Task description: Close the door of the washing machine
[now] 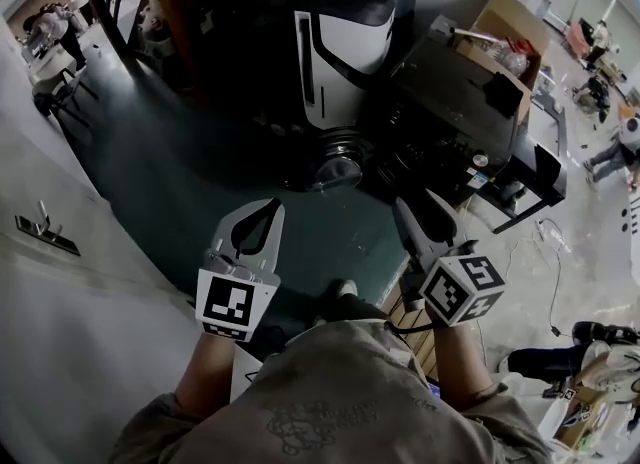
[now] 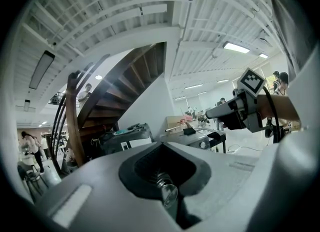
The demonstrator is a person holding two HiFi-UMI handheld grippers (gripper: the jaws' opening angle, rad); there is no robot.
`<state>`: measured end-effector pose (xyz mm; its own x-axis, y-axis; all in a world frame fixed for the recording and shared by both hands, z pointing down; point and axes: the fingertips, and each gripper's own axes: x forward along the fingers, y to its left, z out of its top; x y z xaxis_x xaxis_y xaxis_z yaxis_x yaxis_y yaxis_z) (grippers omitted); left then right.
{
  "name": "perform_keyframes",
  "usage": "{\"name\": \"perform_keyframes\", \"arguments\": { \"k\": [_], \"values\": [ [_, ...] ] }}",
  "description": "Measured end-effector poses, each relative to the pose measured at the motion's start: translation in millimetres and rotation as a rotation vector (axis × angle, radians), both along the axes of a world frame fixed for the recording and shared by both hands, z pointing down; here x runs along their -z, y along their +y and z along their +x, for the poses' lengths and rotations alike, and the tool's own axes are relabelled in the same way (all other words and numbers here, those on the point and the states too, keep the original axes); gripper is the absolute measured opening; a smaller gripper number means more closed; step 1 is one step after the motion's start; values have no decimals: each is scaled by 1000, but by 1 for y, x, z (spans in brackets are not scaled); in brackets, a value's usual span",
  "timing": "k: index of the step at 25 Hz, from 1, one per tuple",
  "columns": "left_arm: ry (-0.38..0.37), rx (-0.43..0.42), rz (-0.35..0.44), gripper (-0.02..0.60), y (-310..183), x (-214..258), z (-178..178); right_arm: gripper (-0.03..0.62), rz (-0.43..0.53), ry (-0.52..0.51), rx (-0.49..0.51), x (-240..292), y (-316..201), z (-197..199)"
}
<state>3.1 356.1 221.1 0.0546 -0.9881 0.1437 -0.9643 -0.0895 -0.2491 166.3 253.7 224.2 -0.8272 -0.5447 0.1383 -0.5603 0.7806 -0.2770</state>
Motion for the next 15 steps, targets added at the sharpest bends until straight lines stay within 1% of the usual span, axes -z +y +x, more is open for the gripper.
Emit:
{"name": "perform_keyframes", "arguments": {
  "k": [4,6,9,15],
  "values": [
    [-9,3,-22,0,-11,-9,-9,239,-64,15,10,-21,-20,-12],
    [-10,1,-31,0,-18,-13,-15,242,-86,27,2,-32,-30,-17],
    [-10,-2,-48,0,-33,-20,-23,245,-139,18,-13,-48,-48,-23],
    [-3,0,-80,0,-80,-34,-45,244,-235,16,-32,-79,-99,-39]
  ]
}}
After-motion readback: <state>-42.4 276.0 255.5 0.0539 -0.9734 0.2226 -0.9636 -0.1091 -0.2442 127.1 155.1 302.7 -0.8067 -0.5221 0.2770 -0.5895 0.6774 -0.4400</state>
